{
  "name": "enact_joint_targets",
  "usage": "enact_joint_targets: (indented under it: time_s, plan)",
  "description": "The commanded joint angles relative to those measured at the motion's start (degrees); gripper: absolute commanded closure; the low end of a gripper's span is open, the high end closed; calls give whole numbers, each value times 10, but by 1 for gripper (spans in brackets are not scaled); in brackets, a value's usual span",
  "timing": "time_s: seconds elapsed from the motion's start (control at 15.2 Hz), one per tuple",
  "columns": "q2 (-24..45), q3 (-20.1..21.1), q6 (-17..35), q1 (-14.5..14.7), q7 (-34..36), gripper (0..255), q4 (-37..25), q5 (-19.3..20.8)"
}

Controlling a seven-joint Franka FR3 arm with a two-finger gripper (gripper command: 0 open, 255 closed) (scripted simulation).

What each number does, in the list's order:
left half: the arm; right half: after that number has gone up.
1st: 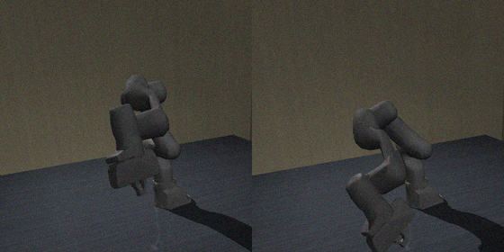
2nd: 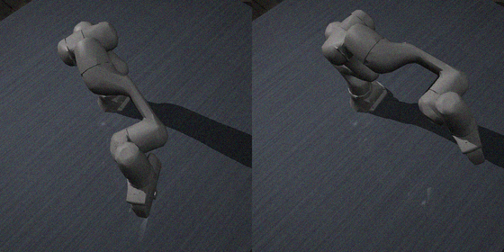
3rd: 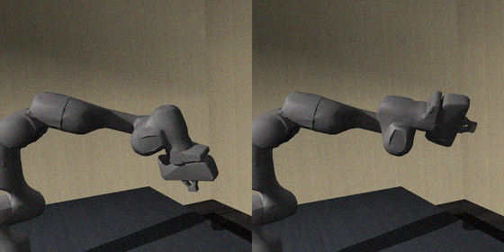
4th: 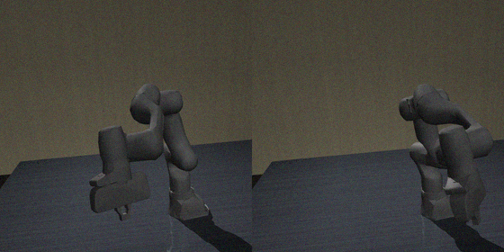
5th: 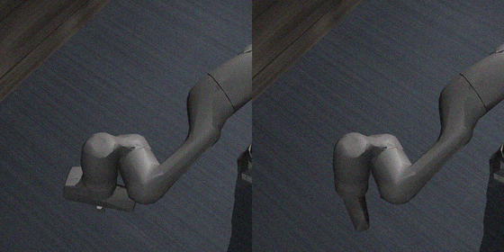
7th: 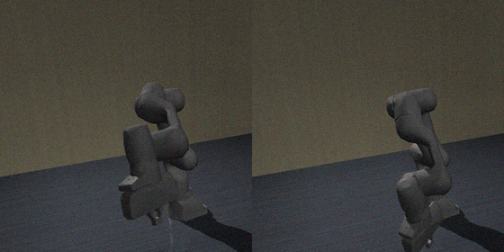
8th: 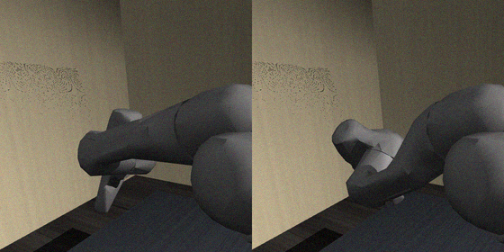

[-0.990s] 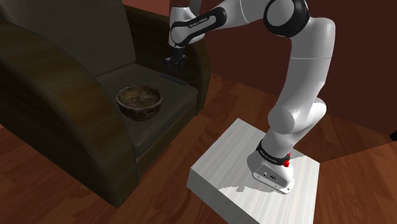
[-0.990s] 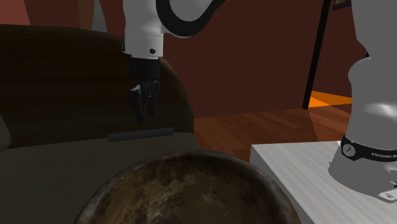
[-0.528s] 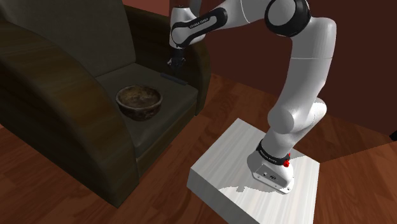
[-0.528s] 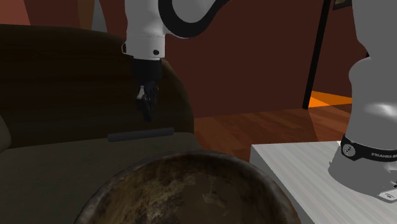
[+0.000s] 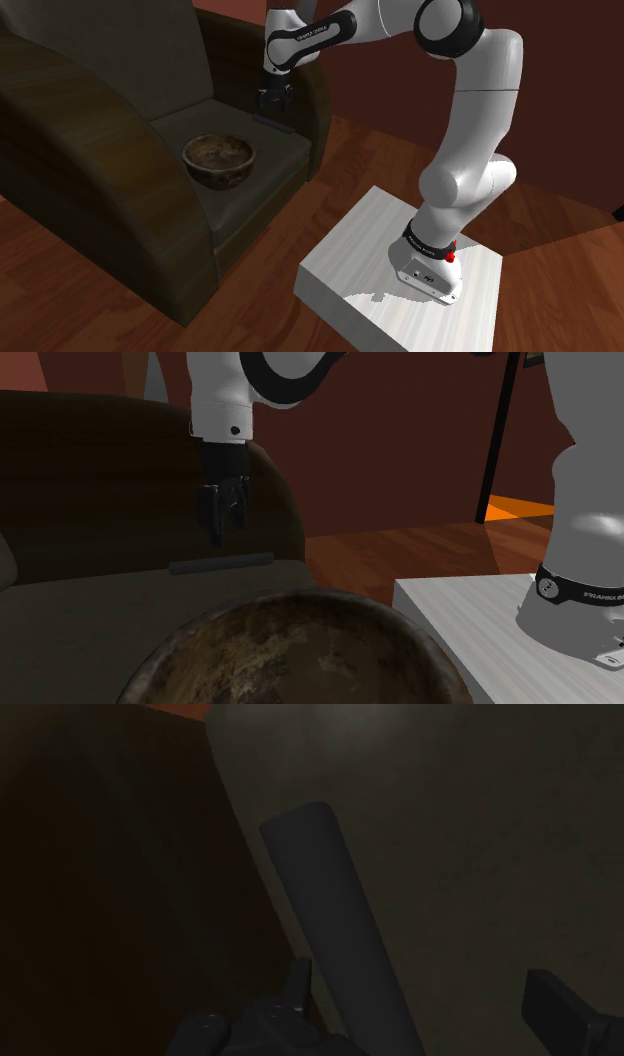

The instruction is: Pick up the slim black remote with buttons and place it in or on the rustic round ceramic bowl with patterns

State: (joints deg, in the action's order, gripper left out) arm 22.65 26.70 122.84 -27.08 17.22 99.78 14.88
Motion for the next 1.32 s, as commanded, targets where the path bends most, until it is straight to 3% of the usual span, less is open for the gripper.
enact_joint_targets:
  time_s: [0.0,0.33,0.66,0.79,0.86,1.25]
  plan:
    - [40,10,1,-40,-207,0,0,19]
    - [75,70,18,-92,-174,0,7,74]
    - [106,159,-1,-164,-137,0,2,137]
    - [114,179,-6,-180,-128,0,1,153]
    - [115,179,-6,-180,-130,255,1,153]
    - [126,175,-13,-165,-121,255,-15,159]
